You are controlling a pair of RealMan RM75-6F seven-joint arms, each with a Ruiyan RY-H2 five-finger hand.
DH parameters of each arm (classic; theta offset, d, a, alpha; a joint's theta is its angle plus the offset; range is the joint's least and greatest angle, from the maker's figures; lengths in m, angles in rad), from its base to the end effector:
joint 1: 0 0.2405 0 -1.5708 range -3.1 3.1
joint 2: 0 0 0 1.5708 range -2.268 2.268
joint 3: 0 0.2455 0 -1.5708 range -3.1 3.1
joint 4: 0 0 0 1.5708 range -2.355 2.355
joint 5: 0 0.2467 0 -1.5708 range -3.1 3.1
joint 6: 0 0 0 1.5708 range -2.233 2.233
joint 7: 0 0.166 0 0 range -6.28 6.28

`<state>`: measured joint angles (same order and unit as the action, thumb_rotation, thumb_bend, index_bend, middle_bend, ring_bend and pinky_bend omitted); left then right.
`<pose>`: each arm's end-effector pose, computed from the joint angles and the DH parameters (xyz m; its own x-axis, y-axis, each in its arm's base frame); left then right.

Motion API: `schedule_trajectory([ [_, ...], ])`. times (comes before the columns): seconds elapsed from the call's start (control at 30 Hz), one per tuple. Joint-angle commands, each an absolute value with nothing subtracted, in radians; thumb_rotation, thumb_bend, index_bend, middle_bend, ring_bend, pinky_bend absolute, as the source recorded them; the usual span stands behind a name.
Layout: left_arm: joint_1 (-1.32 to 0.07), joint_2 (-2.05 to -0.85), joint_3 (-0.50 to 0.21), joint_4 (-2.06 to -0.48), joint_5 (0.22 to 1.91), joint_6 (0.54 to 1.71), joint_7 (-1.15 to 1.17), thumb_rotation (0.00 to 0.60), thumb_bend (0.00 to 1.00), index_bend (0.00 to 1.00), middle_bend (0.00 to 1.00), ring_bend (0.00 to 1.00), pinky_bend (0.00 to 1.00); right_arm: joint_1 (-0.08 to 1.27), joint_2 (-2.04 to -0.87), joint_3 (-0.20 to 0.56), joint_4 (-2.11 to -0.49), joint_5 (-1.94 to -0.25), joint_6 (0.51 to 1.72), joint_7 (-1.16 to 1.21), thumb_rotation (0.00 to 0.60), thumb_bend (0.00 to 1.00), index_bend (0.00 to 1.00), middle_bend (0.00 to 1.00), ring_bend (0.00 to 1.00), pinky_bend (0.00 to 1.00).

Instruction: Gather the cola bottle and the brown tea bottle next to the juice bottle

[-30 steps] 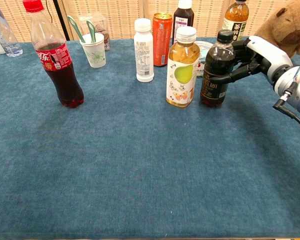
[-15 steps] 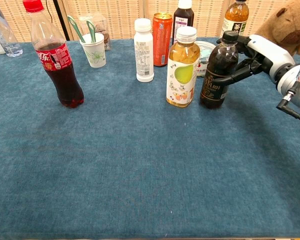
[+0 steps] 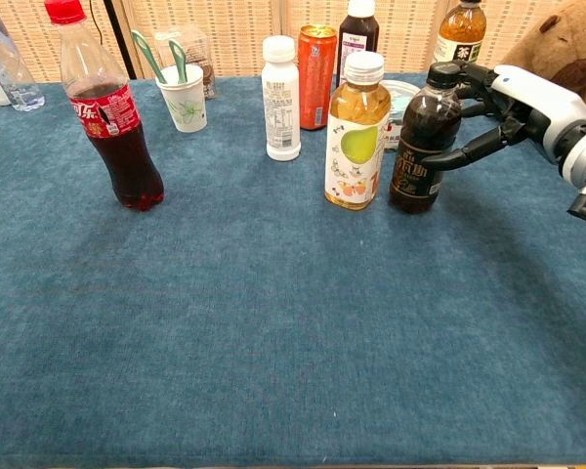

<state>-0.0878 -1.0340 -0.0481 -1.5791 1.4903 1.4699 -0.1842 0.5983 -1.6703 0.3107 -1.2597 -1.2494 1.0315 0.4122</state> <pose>-0.3342 0.2072 0.1523 0.3321 0.0078 0.9432 0.9432 0.0055 -0.3321 -0.1759 -0.3874 -0.0435 -0.2804 -0.2229 0.9337 -0.9435 -0.1147 -0.3107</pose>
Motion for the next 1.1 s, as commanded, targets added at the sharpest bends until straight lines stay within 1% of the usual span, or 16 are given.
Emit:
schedule_trajectory([
  [0.03, -0.089, -1.027, -0.045, -1.575, 1.497, 1.467, -0.207, 0.600, 0.00, 0.00, 0.00, 0.00, 0.00, 0.579, -1.628, 0.306, -1.323, -1.244, 1.044, 0.384, 0.600, 0.00, 0.00, 0.00, 0.00, 0.03],
  [0.17, -0.093, -1.010, -0.041, -1.566, 1.507, 1.457, -0.273, 0.600, 0.00, 0.00, 0.00, 0.00, 0.00, 0.551, -1.563, 0.301, -1.417, -1.244, 1.074, 0.331, 0.600, 0.00, 0.00, 0.00, 0.00, 0.00],
  [0.27, -0.107, -1.002, -0.059, -1.540, 1.478, 1.431, -0.335, 0.600, 0.00, 0.00, 0.00, 0.00, 0.00, 0.515, -1.478, 0.286, -1.524, -1.263, 1.111, 0.281, 0.600, 0.00, 0.00, 0.00, 0.00, 0.00],
  [0.33, -0.128, -1.002, -0.068, -1.514, 1.468, 1.395, -0.404, 0.600, 0.00, 0.00, 0.00, 0.00, 0.00, 0.487, -1.413, 0.269, -1.596, -1.284, 1.134, 0.260, 0.600, 0.00, 0.00, 0.00, 0.00, 0.00],
  [0.43, -0.170, -1.011, -0.073, -1.441, 1.499, 1.343, -0.571, 0.600, 0.00, 0.00, 0.00, 0.00, 0.00, 0.426, -1.290, 0.224, -1.716, -1.336, 1.176, 0.244, 0.600, 0.00, 0.00, 0.00, 0.00, 0.00],
  [0.53, -0.198, -1.039, -0.071, -1.369, 1.532, 1.326, -0.680, 0.600, 0.00, 0.00, 0.00, 0.00, 0.00, 0.371, -1.205, 0.181, -1.776, -1.389, 1.222, 0.254, 0.600, 0.00, 0.00, 0.00, 0.00, 0.00],
  [0.63, -0.215, -1.066, -0.069, -1.318, 1.552, 1.325, -0.728, 0.600, 0.00, 0.00, 0.00, 0.00, 0.00, 0.321, -1.153, 0.145, -1.791, -1.443, 1.279, 0.267, 0.600, 0.00, 0.00, 0.00, 0.00, 0.00],
  [0.83, -0.266, -1.147, -0.079, -1.223, 1.596, 1.341, -0.833, 0.600, 0.00, 0.00, 0.00, 0.00, 0.00, 0.240, -1.092, 0.071, -1.769, -1.528, 1.368, 0.253, 0.600, 0.00, 0.00, 0.00, 0.00, 0.00],
  [0.97, -0.322, -1.218, -0.081, -1.138, 1.633, 1.336, -0.960, 0.600, 0.00, 0.00, 0.00, 0.00, 0.00, 0.191, -1.081, 0.039, -1.754, -1.553, 1.424, 0.224, 0.600, 0.00, 0.00, 0.00, 0.00, 0.00],
  [1.1, -0.383, -1.319, -0.085, -1.024, 1.651, 1.332, -1.132, 0.600, 0.00, 0.00, 0.00, 0.00, 0.00, 0.147, -1.087, 0.022, -1.736, -1.568, 1.480, 0.211, 0.600, 0.00, 0.00, 0.00, 0.00, 0.00],
])
